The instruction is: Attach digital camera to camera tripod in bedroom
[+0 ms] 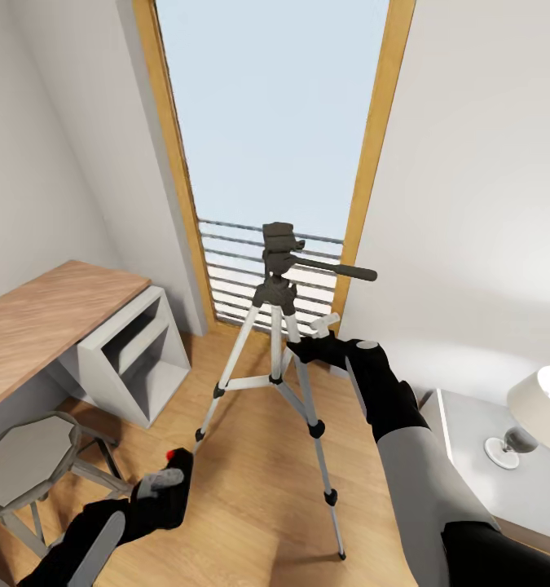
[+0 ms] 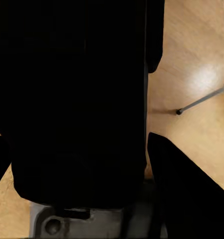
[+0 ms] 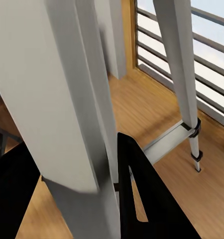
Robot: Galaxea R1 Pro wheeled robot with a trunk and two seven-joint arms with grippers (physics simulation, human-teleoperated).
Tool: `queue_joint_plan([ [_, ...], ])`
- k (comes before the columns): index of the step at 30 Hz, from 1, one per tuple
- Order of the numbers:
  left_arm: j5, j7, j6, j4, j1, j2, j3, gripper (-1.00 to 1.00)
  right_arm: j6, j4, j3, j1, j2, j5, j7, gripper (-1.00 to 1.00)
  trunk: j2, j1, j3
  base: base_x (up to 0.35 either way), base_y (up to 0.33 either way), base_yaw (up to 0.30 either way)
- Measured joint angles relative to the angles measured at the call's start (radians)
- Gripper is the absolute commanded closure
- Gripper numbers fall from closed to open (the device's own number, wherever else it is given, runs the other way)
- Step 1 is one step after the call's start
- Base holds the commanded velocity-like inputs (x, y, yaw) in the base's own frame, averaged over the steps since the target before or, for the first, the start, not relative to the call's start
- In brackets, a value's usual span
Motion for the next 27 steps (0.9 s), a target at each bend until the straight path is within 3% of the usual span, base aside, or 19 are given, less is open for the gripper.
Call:
queue_joint_plan([
  [2,-0.003,0.049,0.084,-0.105,-0.002,-0.001,0.008,1.0,-0.001,0.002,0.0,0.0,0.0,-0.001,-0.001,1.0,0.0,0.0,0.0,0.0,0.0,0.0],
  [3,-0.003,0.103,0.149,-0.171,-0.007,-0.005,0.013,1.0,-0.001,0.002,0.0,0.0,0.0,-0.002,-0.001,1.0,0.0,0.0,0.0,0.0,0.0,0.0],
  [7,0.005,0.191,0.222,-0.245,-0.058,-0.016,0.02,1.0,0.0,0.002,0.0,0.0,0.0,-0.002,-0.001,1.0,0.0,0.0,0.0,0.0,0.0,0.0],
  [11,0.012,0.238,0.259,-0.275,-0.197,-0.023,0.027,1.0,0.0,0.002,0.001,0.0,0.0,-0.001,0.0,1.0,0.0,0.0,0.0,0.0,0.0,0.0],
  [13,0.014,0.253,0.271,-0.279,-0.313,-0.027,0.034,1.0,0.0,0.002,0.001,0.0,0.0,-0.001,0.0,1.0,0.0,0.0,0.0,0.0,0.0,0.0],
  [14,0.015,0.255,0.272,-0.275,-0.336,-0.028,0.036,1.0,0.0,0.002,0.002,0.0,0.0,-0.001,0.0,1.0,0.0,0.0,0.0,0.0,0.0,0.0],
  [15,0.027,0.261,0.277,-0.188,-0.425,-0.029,0.041,1.0,0.002,-0.001,0.002,0.0,0.0,0.0,0.0,1.0,0.0,0.0,0.0,0.0,0.0,0.0],
  [16,0.012,0.262,0.278,-0.197,-0.512,-0.029,0.042,1.0,0.002,-0.001,0.001,0.0,0.0,0.0,0.001,1.0,0.0,0.0,0.0,0.0,0.0,0.0],
  [17,0.035,0.262,0.276,-0.195,-0.54,-0.03,0.042,1.0,0.0,0.004,0.002,0.0,0.0,-0.001,0.0,1.0,0.0,0.0,0.0,0.0,0.0,0.0],
  [18,0.034,0.262,0.277,-0.177,-0.565,-0.03,0.043,1.0,0.001,0.0,0.001,0.0,0.0,0.0,0.0,1.0,0.0,0.0,0.0,0.0,0.0,0.0],
  [23,0.064,0.263,0.277,0.013,-0.766,-0.047,0.043,1.0,0.002,0.0,0.002,0.0,0.0,0.001,0.001,1.0,0.0,0.0,0.0,0.0,0.0,0.0],
  [24,0.068,0.264,0.278,0.108,-0.844,-0.057,0.044,1.0,0.003,-0.003,0.003,0.0,0.0,0.001,0.001,1.0,0.001,0.0,0.0,0.0,0.0,0.0],
  [26,0.073,0.263,0.277,0.185,-0.939,-0.07,0.044,1.0,0.002,0.0,0.003,0.0,0.0,0.001,0.001,1.0,0.0,0.0,0.0,0.0,0.0,0.0],
  [27,0.076,0.264,0.278,0.293,-1.028,-0.082,0.044,1.0,0.004,-0.003,0.004,0.0,0.0,0.001,0.001,1.0,0.001,0.0,0.0,0.0,0.0,0.0],
])
